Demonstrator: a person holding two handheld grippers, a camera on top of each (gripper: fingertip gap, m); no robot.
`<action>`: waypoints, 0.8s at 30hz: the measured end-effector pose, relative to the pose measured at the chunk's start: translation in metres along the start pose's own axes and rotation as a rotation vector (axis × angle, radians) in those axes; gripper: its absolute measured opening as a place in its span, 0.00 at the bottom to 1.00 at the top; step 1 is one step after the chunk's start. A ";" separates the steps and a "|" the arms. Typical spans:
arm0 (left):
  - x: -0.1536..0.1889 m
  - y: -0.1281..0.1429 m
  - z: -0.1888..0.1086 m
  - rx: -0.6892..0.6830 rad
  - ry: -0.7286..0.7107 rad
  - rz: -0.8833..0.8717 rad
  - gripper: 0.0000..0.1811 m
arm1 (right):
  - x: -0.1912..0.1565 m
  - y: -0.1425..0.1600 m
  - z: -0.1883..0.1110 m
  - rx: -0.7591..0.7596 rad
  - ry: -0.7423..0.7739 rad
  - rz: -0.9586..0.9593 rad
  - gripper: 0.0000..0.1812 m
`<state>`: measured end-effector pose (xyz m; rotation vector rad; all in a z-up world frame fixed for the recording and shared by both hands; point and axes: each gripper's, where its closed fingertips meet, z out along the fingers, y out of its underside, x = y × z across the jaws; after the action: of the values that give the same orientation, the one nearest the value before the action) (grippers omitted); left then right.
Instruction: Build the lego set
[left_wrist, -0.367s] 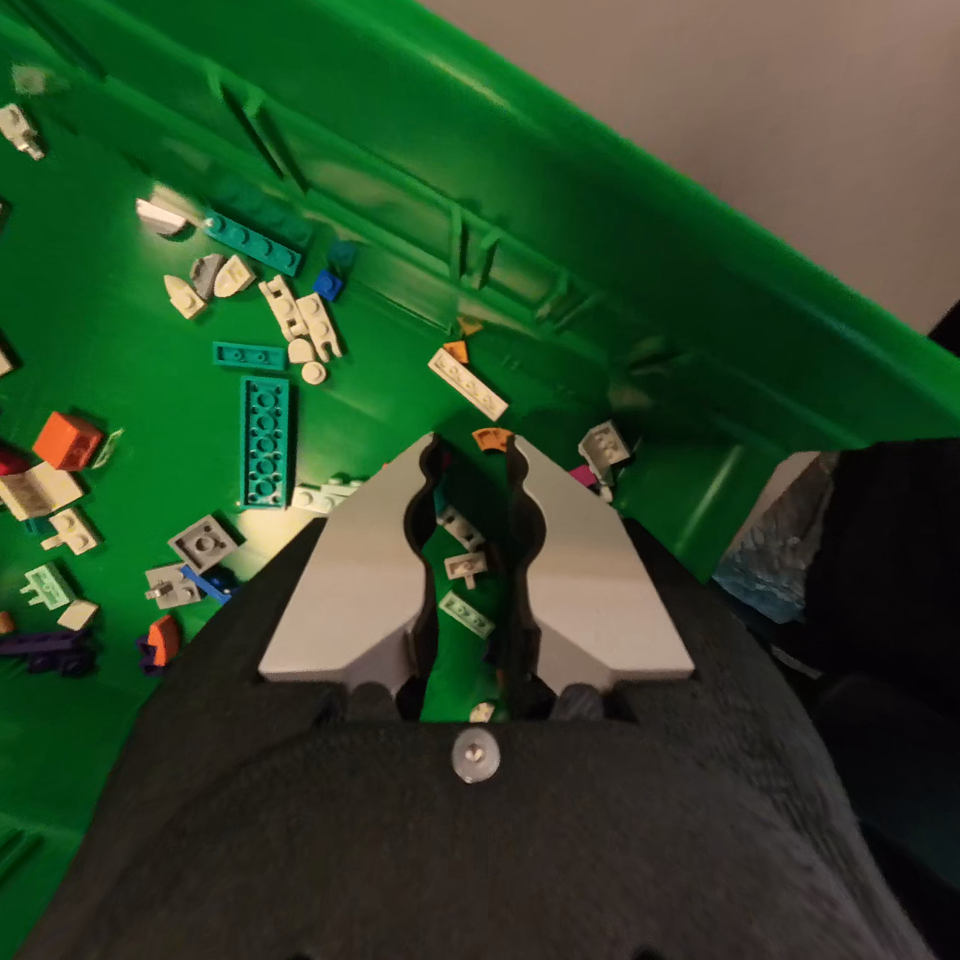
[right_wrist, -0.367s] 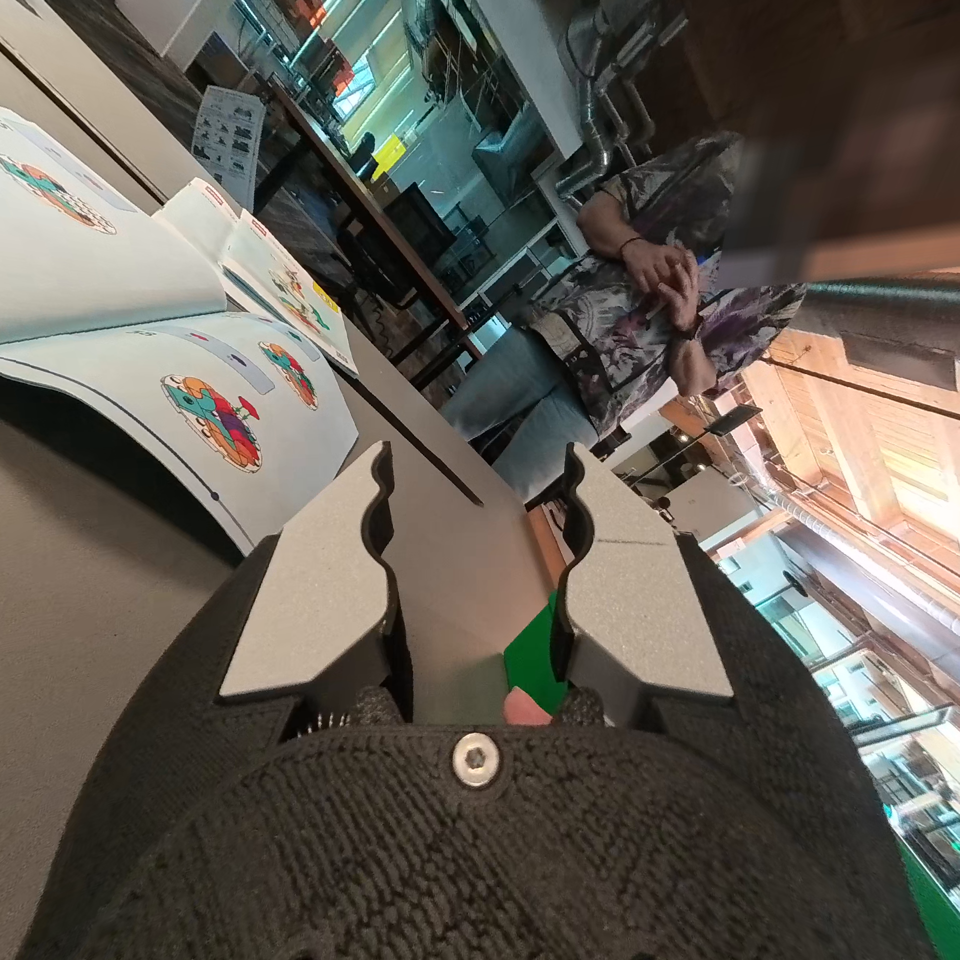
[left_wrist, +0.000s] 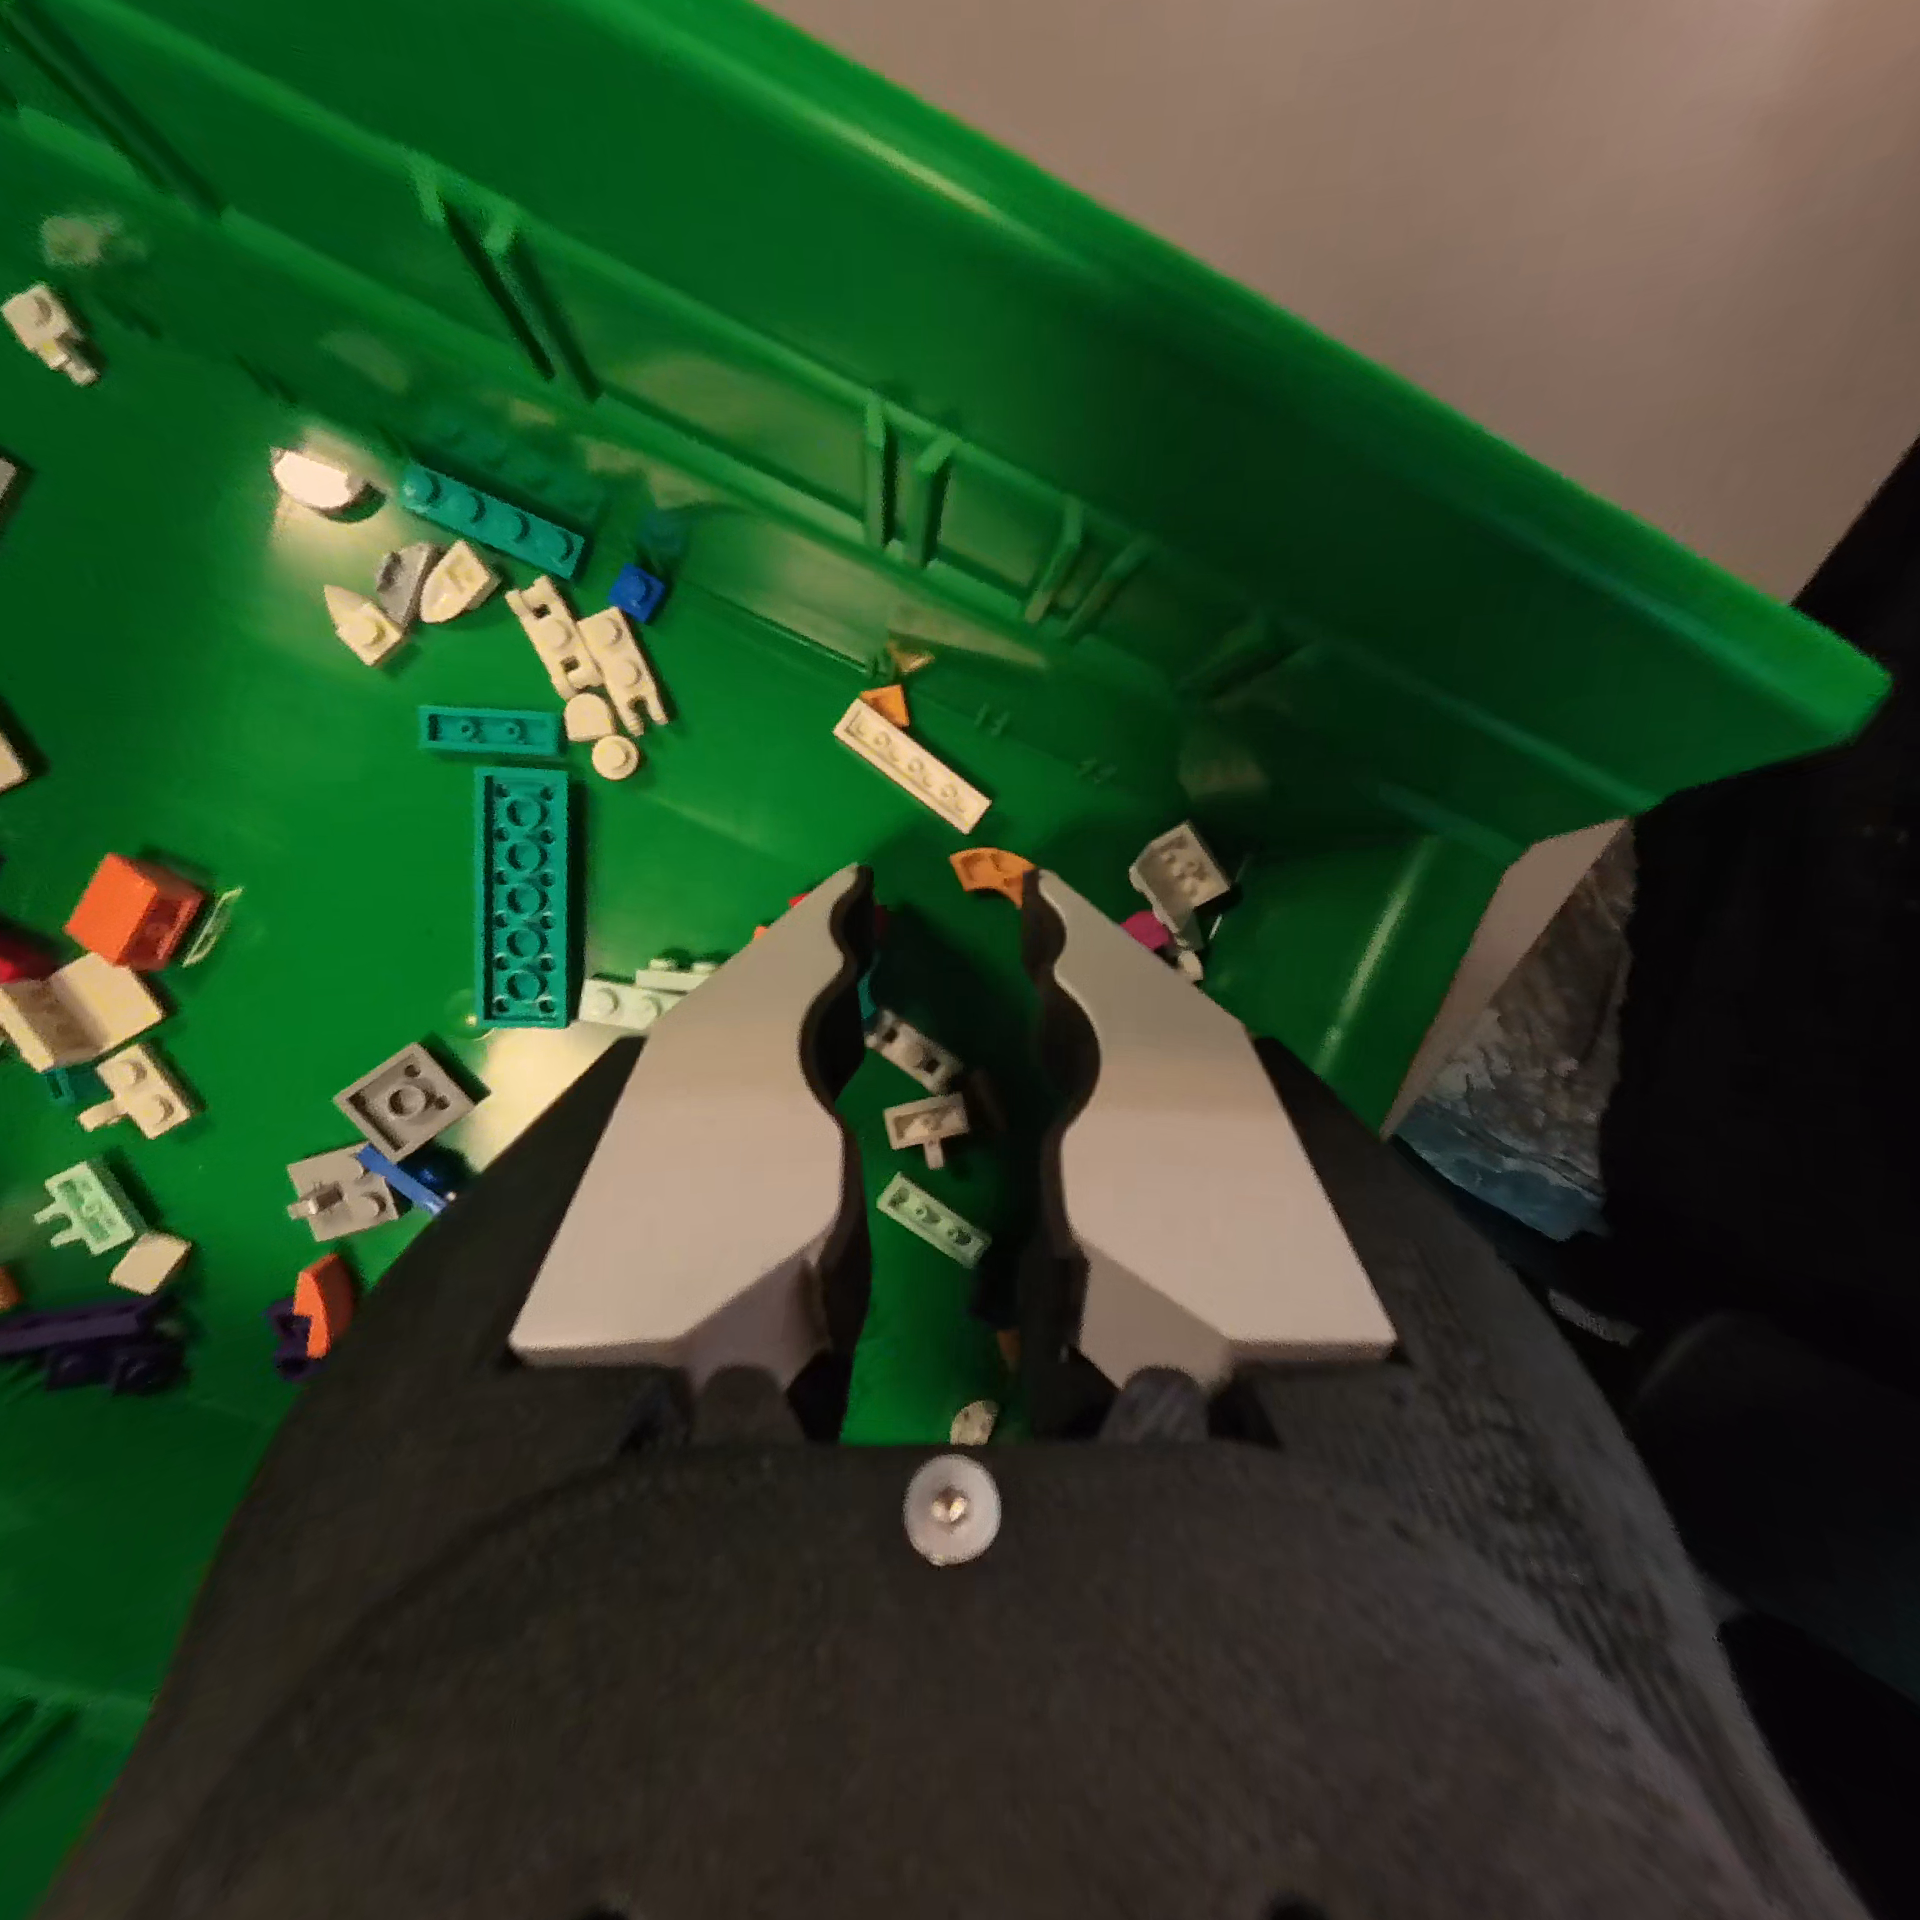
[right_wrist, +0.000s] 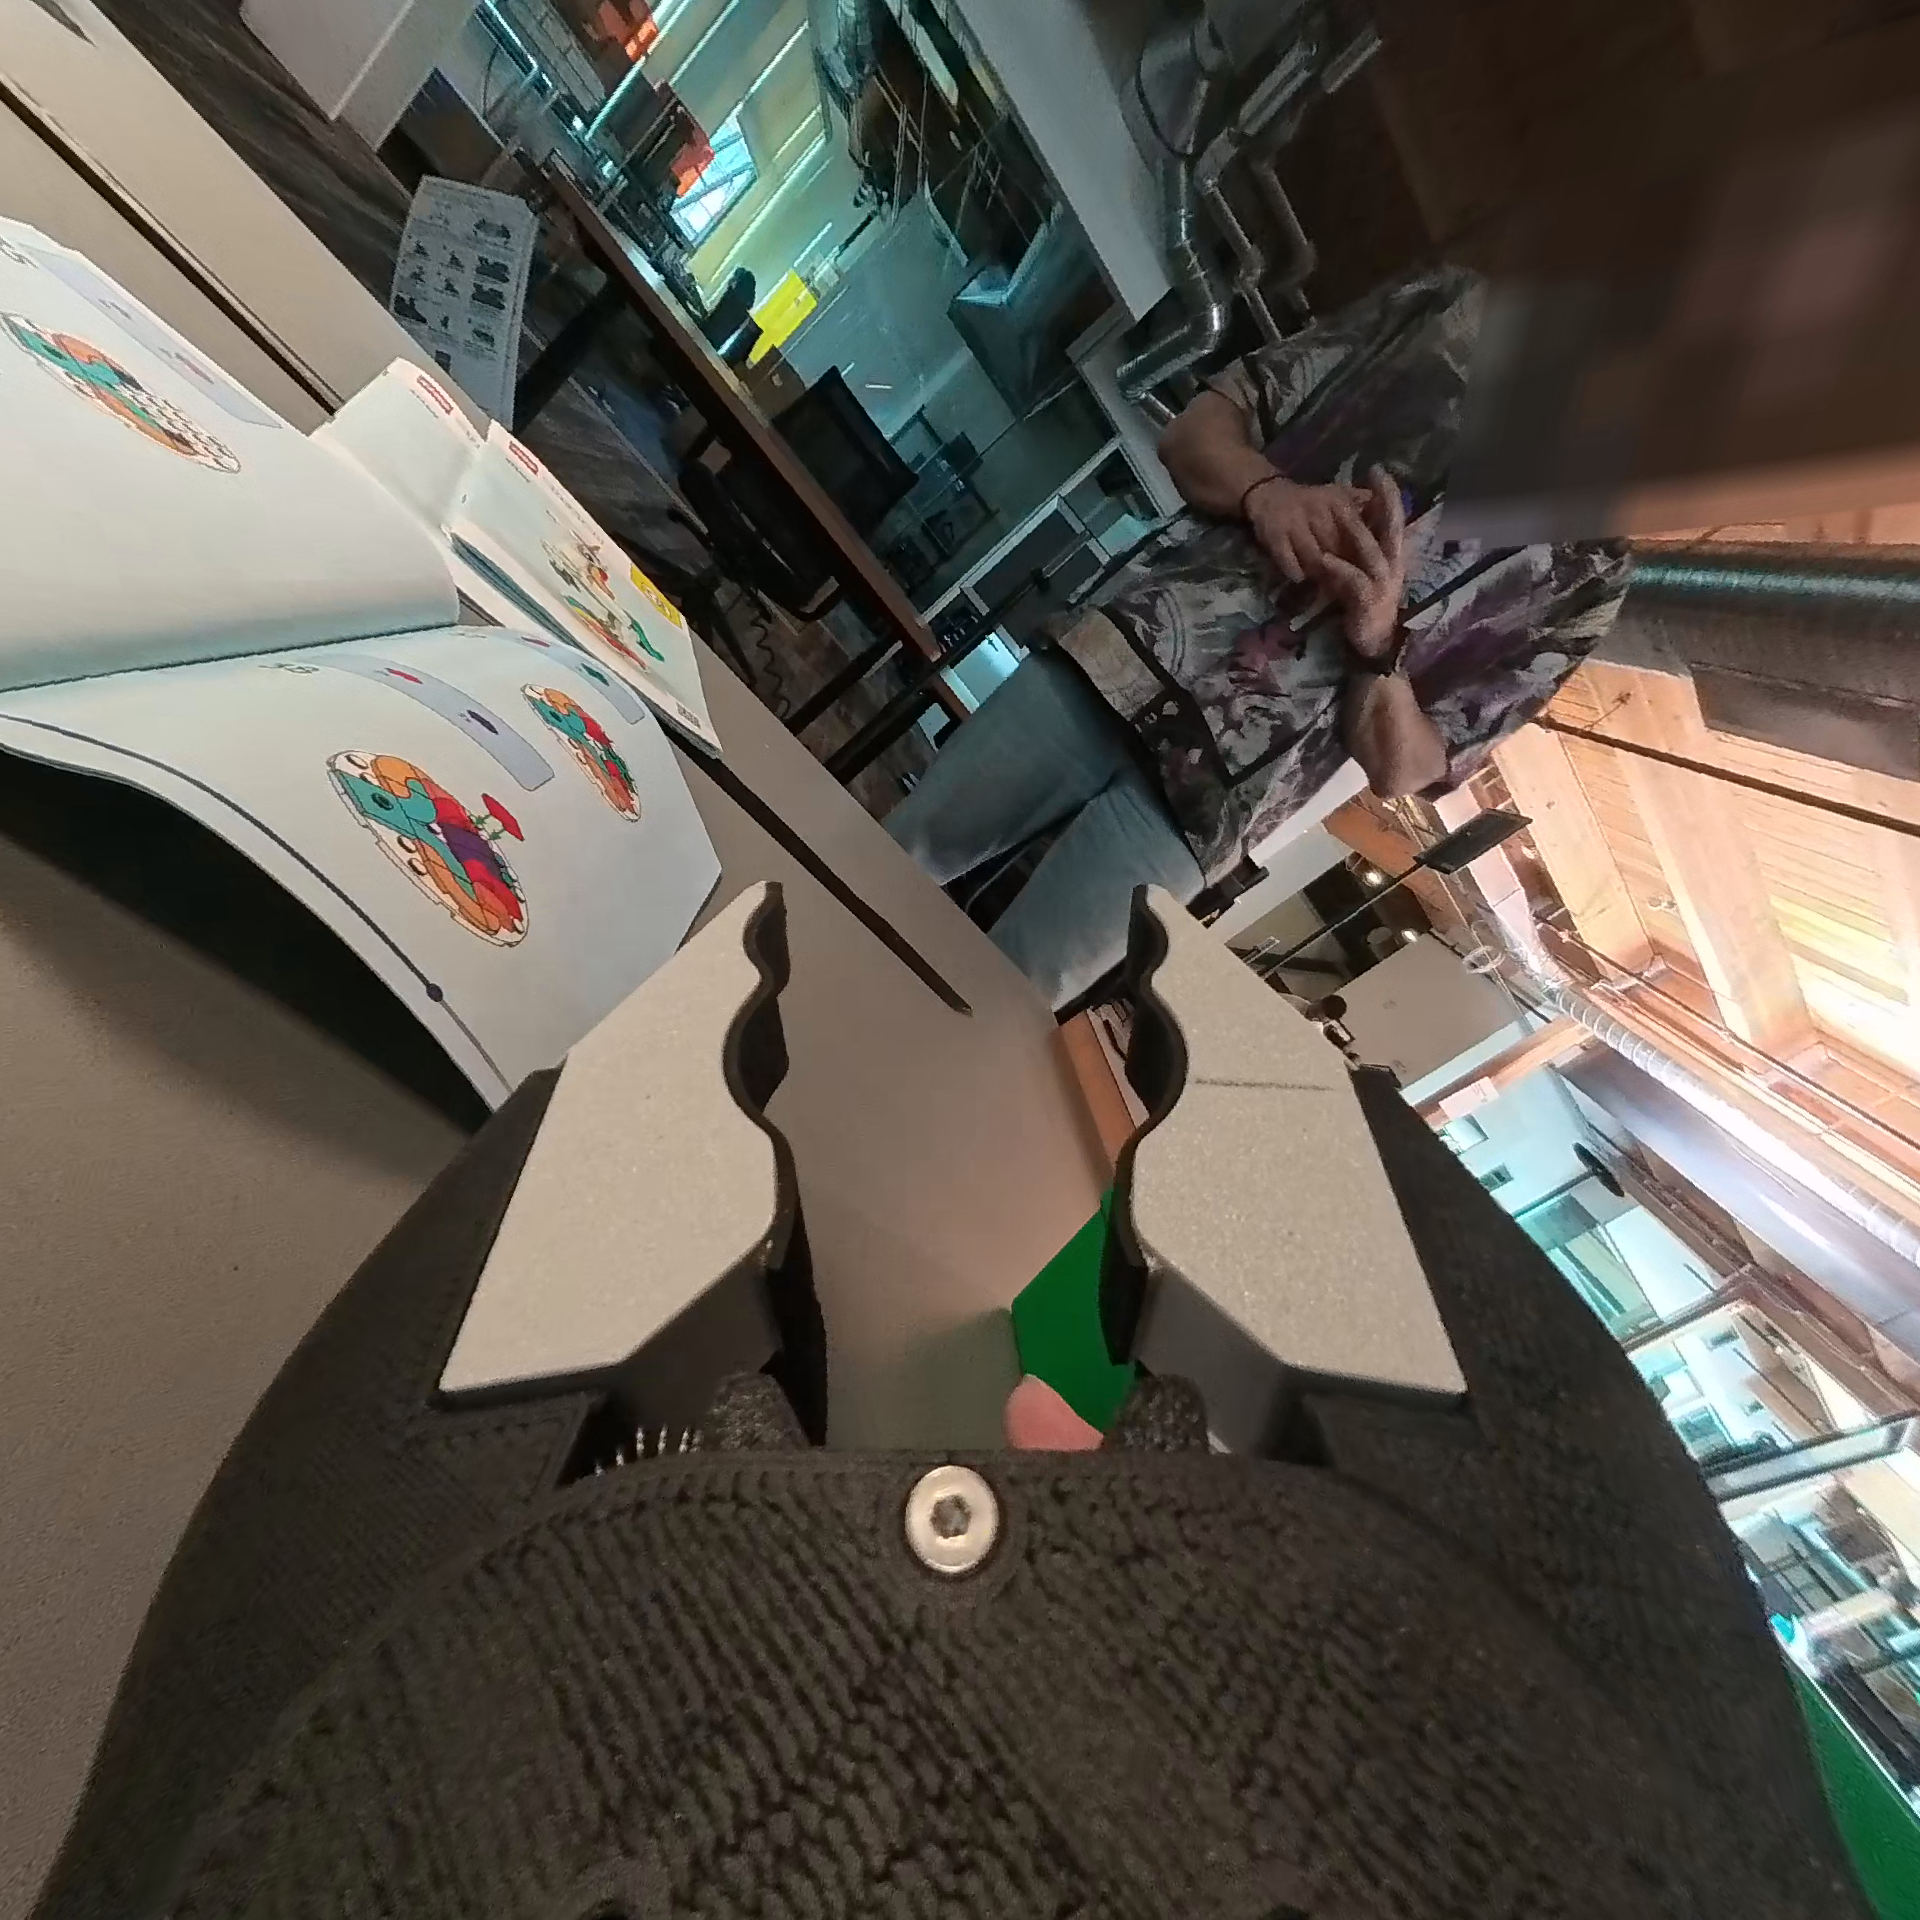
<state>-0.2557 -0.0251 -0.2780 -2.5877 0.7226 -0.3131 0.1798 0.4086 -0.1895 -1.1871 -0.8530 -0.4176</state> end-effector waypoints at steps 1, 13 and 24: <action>0.002 0.000 0.000 0.000 0.011 0.018 0.16 | 0.000 0.000 0.000 0.000 -0.001 0.000 0.36; 0.007 0.002 0.009 -0.007 0.042 0.120 0.10 | -0.001 0.000 0.000 -0.001 -0.004 0.003 0.35; -0.003 -0.004 -0.004 0.014 -0.089 0.134 0.04 | -0.004 -0.006 0.000 0.031 -0.026 0.014 0.36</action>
<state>-0.2582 -0.0217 -0.2734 -2.5077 0.8534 -0.1601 0.1729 0.4061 -0.1892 -1.1716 -0.8701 -0.3771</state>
